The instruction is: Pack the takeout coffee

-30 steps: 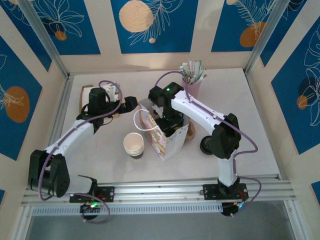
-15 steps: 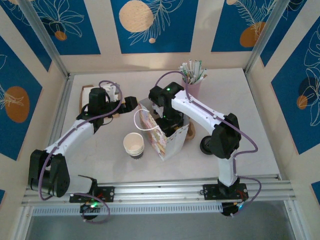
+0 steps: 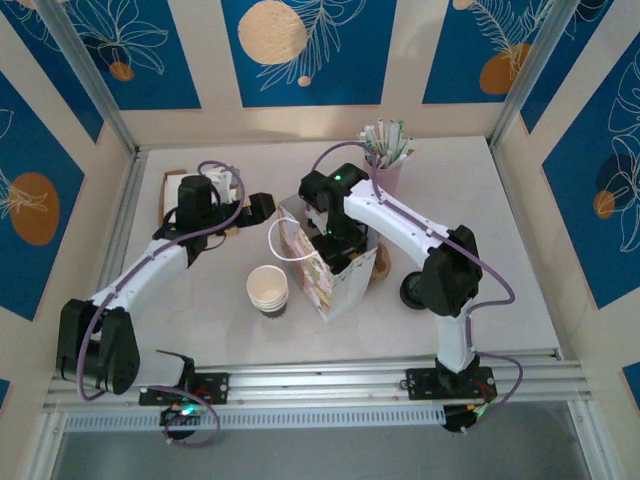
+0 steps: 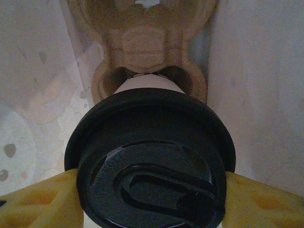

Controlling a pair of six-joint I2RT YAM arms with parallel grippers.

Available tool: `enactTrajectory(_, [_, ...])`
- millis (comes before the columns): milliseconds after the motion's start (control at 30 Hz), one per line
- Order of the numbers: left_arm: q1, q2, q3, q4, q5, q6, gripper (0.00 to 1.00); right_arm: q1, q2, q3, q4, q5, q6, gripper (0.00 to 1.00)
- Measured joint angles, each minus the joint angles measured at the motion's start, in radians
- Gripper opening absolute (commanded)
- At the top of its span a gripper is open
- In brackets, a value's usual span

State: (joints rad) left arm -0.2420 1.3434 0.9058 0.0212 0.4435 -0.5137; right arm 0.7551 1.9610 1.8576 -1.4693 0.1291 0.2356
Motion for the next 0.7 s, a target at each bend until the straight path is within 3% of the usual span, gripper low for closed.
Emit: enactTrajectory(700, [0.0, 0.0, 0.0, 0.0, 0.0, 0.0, 1.0, 0.0, 0.003, 0.0, -0.001, 0.0, 0.0, 0.73])
